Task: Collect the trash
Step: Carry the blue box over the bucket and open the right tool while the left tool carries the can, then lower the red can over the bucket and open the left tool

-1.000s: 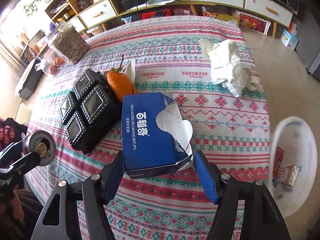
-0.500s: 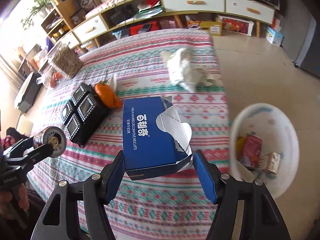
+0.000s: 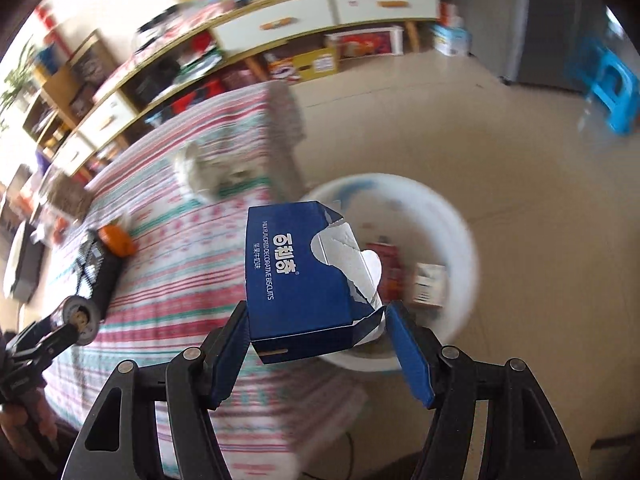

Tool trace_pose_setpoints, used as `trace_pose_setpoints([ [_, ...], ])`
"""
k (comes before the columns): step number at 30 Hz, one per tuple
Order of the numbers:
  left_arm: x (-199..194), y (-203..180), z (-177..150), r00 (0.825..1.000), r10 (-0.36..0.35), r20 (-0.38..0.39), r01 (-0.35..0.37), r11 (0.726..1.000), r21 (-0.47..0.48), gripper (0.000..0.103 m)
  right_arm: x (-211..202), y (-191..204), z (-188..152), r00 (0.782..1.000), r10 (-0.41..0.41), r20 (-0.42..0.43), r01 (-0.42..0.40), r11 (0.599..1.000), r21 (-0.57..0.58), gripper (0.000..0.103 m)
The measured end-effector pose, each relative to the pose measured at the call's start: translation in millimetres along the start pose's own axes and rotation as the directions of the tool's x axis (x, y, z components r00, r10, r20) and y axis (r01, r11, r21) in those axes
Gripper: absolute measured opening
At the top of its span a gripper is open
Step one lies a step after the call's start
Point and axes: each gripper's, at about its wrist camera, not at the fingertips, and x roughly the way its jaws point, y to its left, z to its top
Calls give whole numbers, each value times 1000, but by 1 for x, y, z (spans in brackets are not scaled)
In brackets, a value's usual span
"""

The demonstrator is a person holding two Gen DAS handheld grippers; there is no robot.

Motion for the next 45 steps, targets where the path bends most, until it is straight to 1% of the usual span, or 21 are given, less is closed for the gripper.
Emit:
trace_pose_setpoints([
  [5, 6, -18, 5, 1000, -19, -3, 19, 999, 33, 93, 6, -30, 4, 1000, -18, -16, 19, 998, 53, 69],
  [8, 12, -29, 8, 1000, -18, -4, 18, 998, 55, 93, 10, -34, 8, 1000, -9, -17, 11, 997, 77, 69],
  [10, 14, -34, 9, 1000, -18, -5, 18, 998, 66, 93, 13, -34, 10, 1000, 1, -13, 0, 997, 80, 73],
  [11, 15, -36, 9, 1000, -18, -5, 18, 997, 72, 93, 15, -34, 11, 1000, 12, -13, -11, 997, 80, 73],
  [13, 16, -43, 11, 1000, -16, -3, 17, 996, 84, 93, 17, -34, 12, 999, 27, -20, -26, 997, 76, 80],
  [15, 18, -48, 14, 1000, -20, -2, 21, 996, 87, 93, 14, -33, 12, 1000, 28, -13, -27, 997, 72, 82],
  [20, 29, -70, 22, 999, -39, -9, 40, 994, 102, 93, 8, -41, 11, 1000, -2, -8, 3, 995, 101, 82],
  [24, 41, -95, 29, 997, -66, -27, 69, 990, 121, 93, -1, -58, 4, 1000, -21, -4, 21, 991, 133, 82],
  [29, 60, -127, 37, 994, -92, -53, 99, 983, 152, 93, -7, -72, -4, 998, -58, -6, 58, 989, 134, 83],
  [34, 80, -158, 42, 990, -119, -72, 131, 974, 183, 93, -13, -88, -14, 998, -67, -15, 69, 984, 165, 83],
  [41, 101, -182, 45, 985, -147, -94, 163, 967, 195, 93, -20, -112, -25, 996, -86, -25, 90, 976, 196, 83],
  [45, 107, -192, 47, 986, -146, -86, 162, 960, 229, 93, -24, -121, -28, 996, -89, -21, 92, 972, 215, 83],
])
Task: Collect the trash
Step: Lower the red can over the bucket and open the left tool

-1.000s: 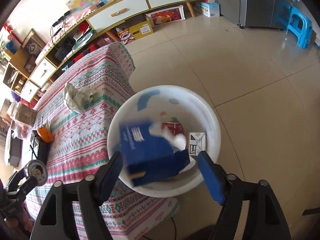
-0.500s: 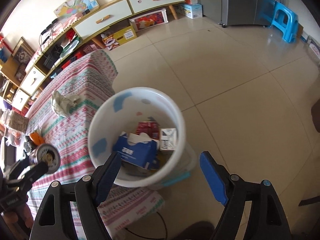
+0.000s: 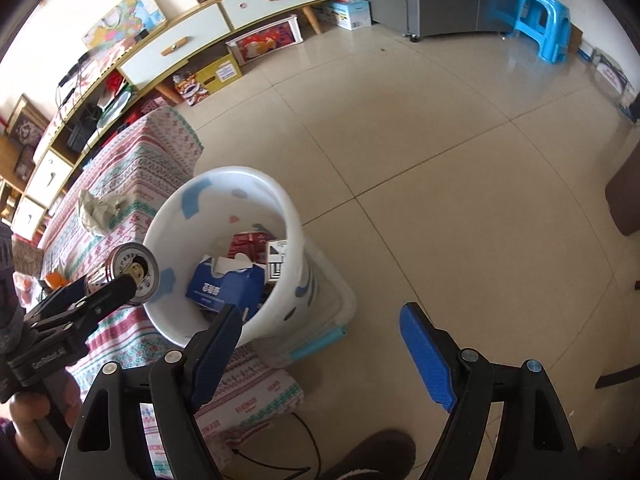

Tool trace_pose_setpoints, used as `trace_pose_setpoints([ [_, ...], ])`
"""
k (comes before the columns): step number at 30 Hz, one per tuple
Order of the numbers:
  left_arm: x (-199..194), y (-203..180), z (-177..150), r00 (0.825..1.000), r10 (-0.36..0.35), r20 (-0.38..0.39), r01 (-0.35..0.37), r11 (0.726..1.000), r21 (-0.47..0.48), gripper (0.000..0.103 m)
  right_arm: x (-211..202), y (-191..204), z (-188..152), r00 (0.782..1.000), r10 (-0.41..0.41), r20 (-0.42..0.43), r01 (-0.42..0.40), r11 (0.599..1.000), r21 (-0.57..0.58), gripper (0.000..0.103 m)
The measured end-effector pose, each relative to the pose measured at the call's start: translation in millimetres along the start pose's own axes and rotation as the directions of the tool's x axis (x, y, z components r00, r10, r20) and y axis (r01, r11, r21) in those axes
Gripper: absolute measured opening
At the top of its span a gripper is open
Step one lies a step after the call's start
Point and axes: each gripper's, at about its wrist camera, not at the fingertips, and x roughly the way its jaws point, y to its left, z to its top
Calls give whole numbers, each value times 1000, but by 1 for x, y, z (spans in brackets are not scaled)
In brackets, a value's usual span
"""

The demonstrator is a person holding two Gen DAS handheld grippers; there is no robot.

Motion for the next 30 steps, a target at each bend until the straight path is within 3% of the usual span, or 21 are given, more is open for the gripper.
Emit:
trace_pose_setpoints([
  [4, 1, -4, 4, 1000, -20, 13, 20, 1000, 20, 93, -4, -4, -2, 1000, -5, 4, 5, 1000, 3, 83],
  [9, -3, -6, 2, 1000, 3, 7, -3, 998, 57, 93, -6, -3, -3, 1000, -14, 10, 14, 1000, 0, 83],
  [11, -9, -5, 2, 1000, 5, 17, -6, 998, 66, 100, -5, -2, -3, 1000, -13, 9, 13, 1000, -1, 83],
  [14, -20, 0, 3, 999, 4, 45, -7, 998, 68, 100, -5, 2, -1, 1000, -15, 12, 15, 1000, -6, 83],
  [21, -47, 24, 1, 997, 28, 74, -30, 999, 29, 100, -4, 16, 1, 1000, -11, 15, 11, 1000, -28, 83],
  [30, -85, 78, -24, 990, 122, 68, -120, 992, -33, 100, -1, 46, 5, 1000, -4, 16, 5, 997, -74, 84],
])
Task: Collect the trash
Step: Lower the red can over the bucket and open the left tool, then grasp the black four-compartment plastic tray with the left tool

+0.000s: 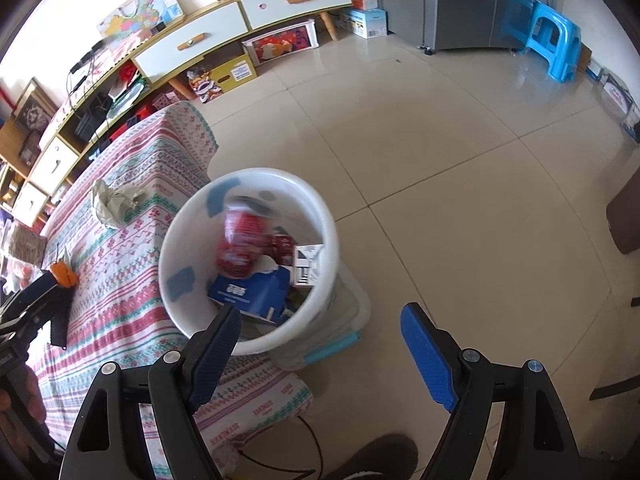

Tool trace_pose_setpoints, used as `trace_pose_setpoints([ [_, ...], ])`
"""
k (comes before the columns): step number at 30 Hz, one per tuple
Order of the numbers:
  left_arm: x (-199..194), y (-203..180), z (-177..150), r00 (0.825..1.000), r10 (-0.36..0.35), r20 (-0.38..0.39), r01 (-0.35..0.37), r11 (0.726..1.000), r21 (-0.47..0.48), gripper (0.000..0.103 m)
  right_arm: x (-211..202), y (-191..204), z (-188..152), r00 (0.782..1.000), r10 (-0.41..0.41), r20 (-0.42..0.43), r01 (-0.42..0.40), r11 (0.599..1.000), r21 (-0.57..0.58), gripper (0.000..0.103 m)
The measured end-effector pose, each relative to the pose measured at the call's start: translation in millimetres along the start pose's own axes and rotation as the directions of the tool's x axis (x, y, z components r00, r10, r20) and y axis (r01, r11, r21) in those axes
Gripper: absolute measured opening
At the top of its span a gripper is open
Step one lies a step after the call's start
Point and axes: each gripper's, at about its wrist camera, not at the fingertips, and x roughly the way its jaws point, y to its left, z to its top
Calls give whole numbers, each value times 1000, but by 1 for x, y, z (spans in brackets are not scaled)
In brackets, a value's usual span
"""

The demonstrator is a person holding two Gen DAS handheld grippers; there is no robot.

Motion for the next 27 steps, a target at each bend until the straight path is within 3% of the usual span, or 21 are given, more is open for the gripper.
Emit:
trace_pose_setpoints([
  [16, -39, 129, -41, 986, 164, -36, -167, 967, -194, 100, 25, 83, 0, 999, -21, -34, 16, 990, -142, 85],
  [22, -33, 173, -45, 991, 89, -99, -118, 931, -347, 100, 37, 109, 0, 998, -35, -55, 24, 982, -188, 86],
  [27, -24, 191, -49, 983, 104, -152, -156, 911, -383, 100, 47, 134, 2, 997, -36, -69, 20, 974, -224, 86],
])
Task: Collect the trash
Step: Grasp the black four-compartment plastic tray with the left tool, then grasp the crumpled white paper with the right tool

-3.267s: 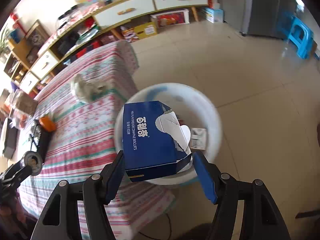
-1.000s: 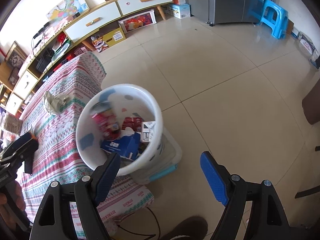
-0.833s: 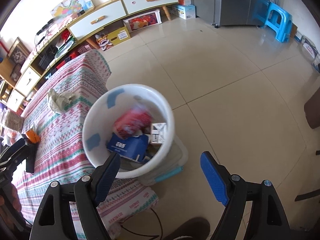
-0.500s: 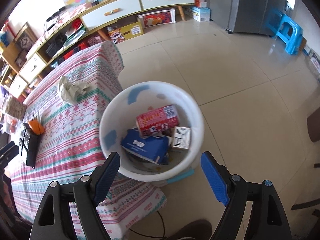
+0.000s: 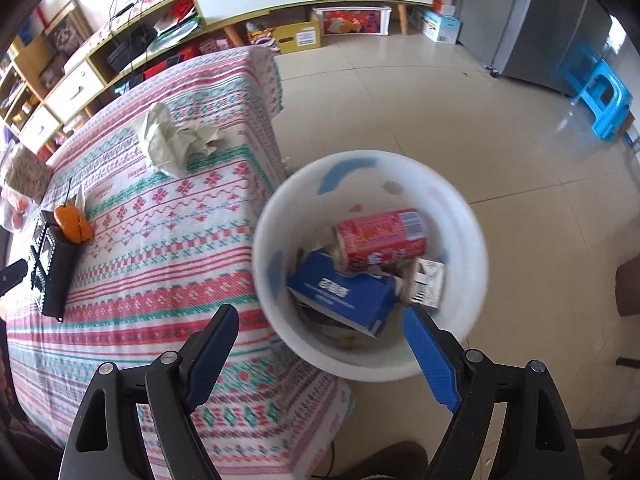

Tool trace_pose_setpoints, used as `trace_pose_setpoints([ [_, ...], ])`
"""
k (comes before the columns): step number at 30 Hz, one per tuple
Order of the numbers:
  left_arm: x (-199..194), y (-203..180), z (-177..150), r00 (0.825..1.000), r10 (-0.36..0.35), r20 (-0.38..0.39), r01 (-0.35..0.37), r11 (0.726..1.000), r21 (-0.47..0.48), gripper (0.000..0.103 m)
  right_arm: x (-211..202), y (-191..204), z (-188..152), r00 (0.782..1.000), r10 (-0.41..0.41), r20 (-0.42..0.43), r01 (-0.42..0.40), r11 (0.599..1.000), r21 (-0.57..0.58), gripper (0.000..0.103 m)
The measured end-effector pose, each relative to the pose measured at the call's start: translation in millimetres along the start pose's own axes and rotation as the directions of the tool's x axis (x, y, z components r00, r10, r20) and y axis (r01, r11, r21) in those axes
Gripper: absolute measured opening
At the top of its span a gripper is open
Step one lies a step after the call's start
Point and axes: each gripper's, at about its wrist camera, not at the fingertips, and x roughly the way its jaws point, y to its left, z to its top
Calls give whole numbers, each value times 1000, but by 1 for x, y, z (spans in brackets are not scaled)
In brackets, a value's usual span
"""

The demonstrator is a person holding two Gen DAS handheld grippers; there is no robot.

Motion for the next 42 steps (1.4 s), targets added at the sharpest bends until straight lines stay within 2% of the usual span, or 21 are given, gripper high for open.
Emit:
trace_pose_setpoints([
  [4, 3, 20, 4, 999, -26, -40, 22, 996, -87, 99, 8, 23, 7, 1000, 0, -9, 0, 999, -48, 86],
  [7, 3, 32, 7, 998, -49, -49, 42, 991, -127, 92, 14, 35, 10, 1000, 0, -15, -2, 997, -77, 86],
  [9, 5, 36, 6, 998, -42, -56, 34, 990, -134, 88, 16, 42, 12, 1000, -1, -17, -1, 995, -96, 86],
  [12, 11, 42, 6, 997, -15, -79, 3, 989, -149, 77, 19, 50, 13, 1000, -3, -18, 1, 994, -112, 86],
  [15, 14, 44, 6, 997, -25, -79, 12, 987, -161, 72, 20, 54, 15, 1000, 1, -18, -3, 994, -113, 86],
  [16, 14, 44, 6, 997, -22, -77, 10, 988, -156, 67, 20, 53, 16, 1000, 2, -18, -4, 994, -114, 86],
  [21, 16, 42, 8, 998, -26, -62, 18, 992, -126, 65, 18, 58, 17, 1000, 13, -16, -15, 994, -110, 86],
  [27, -1, 44, 7, 999, -44, -26, 41, 994, -105, 65, 13, 67, 23, 1000, 29, -4, -29, 994, -110, 86],
  [36, -38, 64, -5, 995, -84, 56, 91, 986, -138, 65, 16, 90, 56, 997, 69, 47, -63, 990, -123, 86],
  [42, -52, 69, -6, 993, -57, 100, 71, 988, -139, 65, 25, 105, 80, 989, 121, 88, -112, 988, -103, 86],
])
